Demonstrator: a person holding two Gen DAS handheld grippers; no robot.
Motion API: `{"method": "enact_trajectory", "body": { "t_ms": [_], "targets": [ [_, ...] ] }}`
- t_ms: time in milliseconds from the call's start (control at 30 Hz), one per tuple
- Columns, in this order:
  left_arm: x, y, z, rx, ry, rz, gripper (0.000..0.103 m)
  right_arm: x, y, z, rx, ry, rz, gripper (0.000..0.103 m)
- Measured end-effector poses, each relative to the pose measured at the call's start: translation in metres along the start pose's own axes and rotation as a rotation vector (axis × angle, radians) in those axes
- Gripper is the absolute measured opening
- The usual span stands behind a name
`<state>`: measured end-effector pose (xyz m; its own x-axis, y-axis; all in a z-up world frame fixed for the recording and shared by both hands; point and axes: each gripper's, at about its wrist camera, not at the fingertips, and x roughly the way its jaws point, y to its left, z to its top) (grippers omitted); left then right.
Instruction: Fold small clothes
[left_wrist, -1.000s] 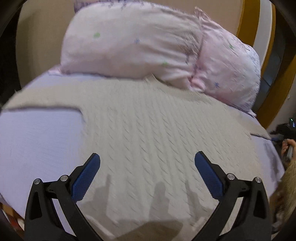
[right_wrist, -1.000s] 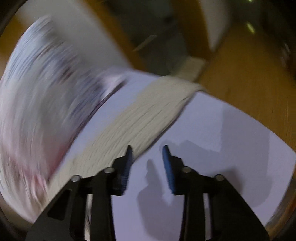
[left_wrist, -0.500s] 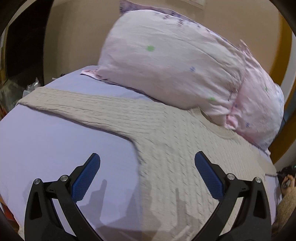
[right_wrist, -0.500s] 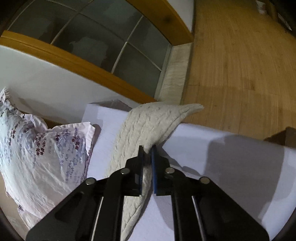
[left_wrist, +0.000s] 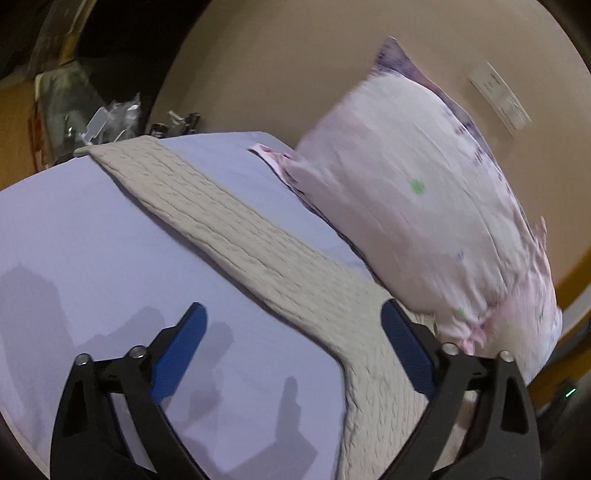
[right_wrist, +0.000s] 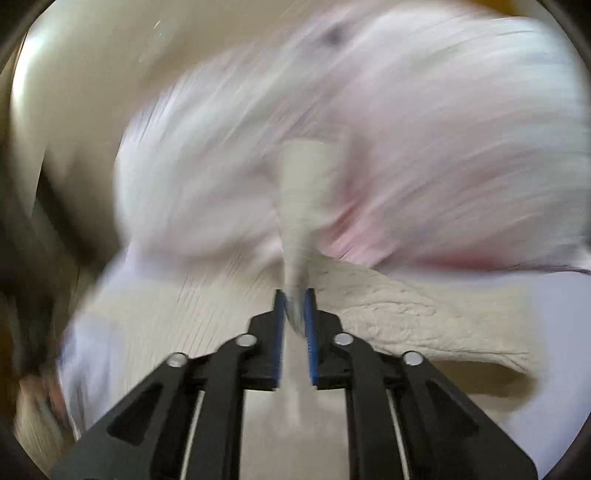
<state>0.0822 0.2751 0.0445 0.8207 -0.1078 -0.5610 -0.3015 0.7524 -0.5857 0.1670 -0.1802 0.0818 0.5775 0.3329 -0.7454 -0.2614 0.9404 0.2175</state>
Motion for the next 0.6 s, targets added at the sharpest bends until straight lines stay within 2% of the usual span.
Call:
{"method": "enact_trajectory", "body": {
  "t_ms": [33,67,200,367,433,567,600],
  "targets": [
    [0.002,0.005,0.005,-0.013,-0.003,0.005,0.090,0.013,0.012,-0.006,-0.017,0.042,0.003,0.019],
    [0.004,0.011,0.012,-0.033,-0.005,0.015,0.090,0.015,0.014,-0.010,-0.013,0.039,0.008,0.023],
    [0.020,0.041,0.035,-0.109,-0.007,0.058,0.082,-0.017,-0.012,-0.011,0.083,-0.069,0.003,0.059],
    [0.043,0.081,0.059,-0.246,0.011,0.114,0.074,-0.060,-0.061,-0.020,0.198,-0.128,-0.074,0.065],
    [0.047,0.092,0.066,-0.291,-0.006,0.107,0.068,-0.064,-0.078,-0.027,0.250,-0.144,-0.105,0.065],
    [0.054,0.105,0.079,-0.344,-0.028,0.103,0.062,-0.074,-0.109,-0.044,0.353,-0.162,-0.111,0.066],
    [0.055,0.107,0.080,-0.359,-0.032,0.105,0.055,-0.076,-0.113,-0.049,0.364,-0.162,-0.111,0.066]
  ]
}}
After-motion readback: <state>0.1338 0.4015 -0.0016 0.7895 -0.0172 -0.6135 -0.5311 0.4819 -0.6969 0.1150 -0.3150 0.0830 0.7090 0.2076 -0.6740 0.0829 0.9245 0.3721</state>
